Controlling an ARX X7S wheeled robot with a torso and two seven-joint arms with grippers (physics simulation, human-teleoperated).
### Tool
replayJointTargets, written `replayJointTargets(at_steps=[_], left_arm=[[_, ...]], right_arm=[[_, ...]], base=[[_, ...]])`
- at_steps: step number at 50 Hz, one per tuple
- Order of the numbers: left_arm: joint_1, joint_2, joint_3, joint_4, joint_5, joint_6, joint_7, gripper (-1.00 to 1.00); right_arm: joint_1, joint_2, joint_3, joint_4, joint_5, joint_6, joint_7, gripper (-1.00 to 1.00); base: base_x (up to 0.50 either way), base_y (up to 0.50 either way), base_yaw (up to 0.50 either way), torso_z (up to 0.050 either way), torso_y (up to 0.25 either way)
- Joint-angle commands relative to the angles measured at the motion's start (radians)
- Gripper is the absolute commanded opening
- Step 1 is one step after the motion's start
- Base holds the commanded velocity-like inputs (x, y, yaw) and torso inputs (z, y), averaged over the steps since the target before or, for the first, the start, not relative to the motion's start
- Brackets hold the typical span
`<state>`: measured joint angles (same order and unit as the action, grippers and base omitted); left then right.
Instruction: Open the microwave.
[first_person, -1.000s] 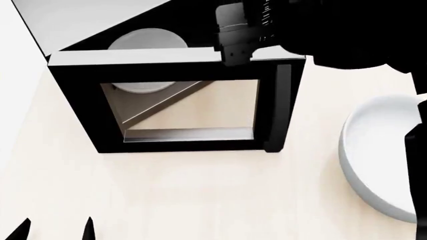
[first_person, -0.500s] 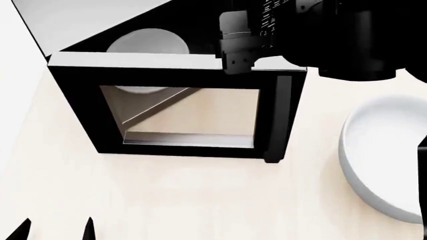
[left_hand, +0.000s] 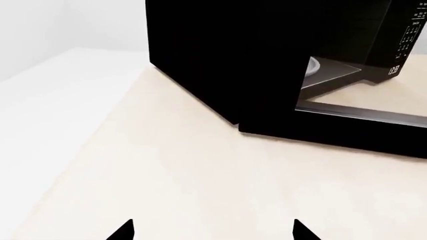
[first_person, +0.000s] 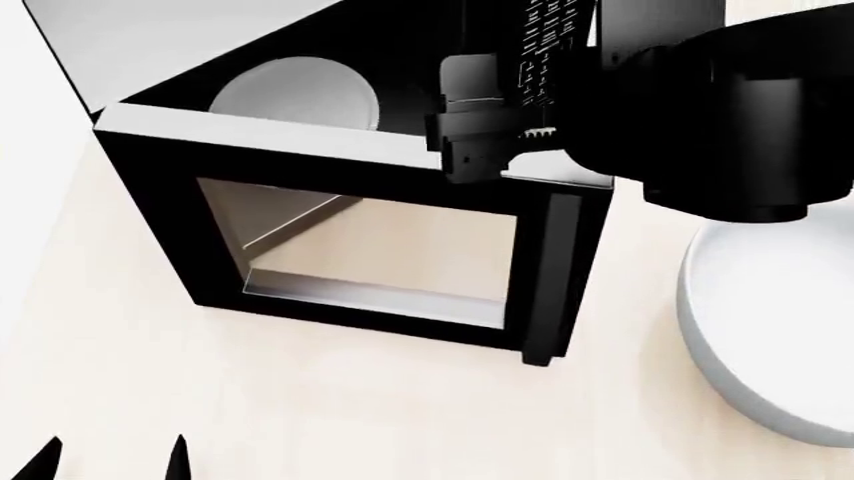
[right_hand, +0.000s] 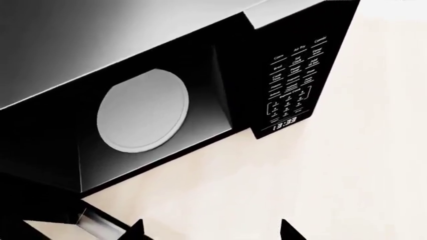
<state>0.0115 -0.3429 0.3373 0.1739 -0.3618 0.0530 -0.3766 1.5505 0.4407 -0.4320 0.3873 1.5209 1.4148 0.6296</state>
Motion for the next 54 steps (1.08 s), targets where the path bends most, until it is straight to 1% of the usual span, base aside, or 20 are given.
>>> replayJointTargets(at_steps=[1,5,20,35,47,54], left_arm=[[0.000,0.001,0.005,-0.010,-0.017,0.001,0.003,1.00],[0.000,0.001,0.008,-0.010,-0.016,0.001,0.001,1.00],[-0.003,-0.001,0.010,-0.015,-0.018,0.002,0.000,1.00],[-0.001,-0.005,0.012,-0.005,-0.025,-0.002,-0.004,1.00],[0.000,-0.006,0.015,-0.009,-0.025,0.002,-0.005,1.00],[-0.004,-0.006,0.015,-0.013,-0.027,0.003,-0.006,1.00]], right_arm=[[-0.100,-0.001,0.016,-0.084,0.173,0.014,0.098,1.00],[-0.124,0.006,0.031,-0.118,0.240,0.010,0.154,1.00],[-0.212,0.041,0.050,-0.202,0.324,-0.028,0.206,1.00],[-0.277,0.072,0.057,-0.314,0.476,-0.075,0.322,1.00],[-0.313,0.088,0.060,-0.384,0.557,-0.114,0.367,1.00],[-0.347,0.091,0.067,-0.413,0.568,-0.131,0.363,1.00]], base=[[0.00,0.00,0.00,0.000,-0.010],[0.00,0.00,0.00,0.000,-0.002],[0.00,0.00,0.00,-0.001,-0.004],[0.00,0.00,0.00,-0.002,-0.004],[0.00,0.00,0.00,-0.001,-0.003],[0.00,0.00,0.00,-0.001,-0.003]])
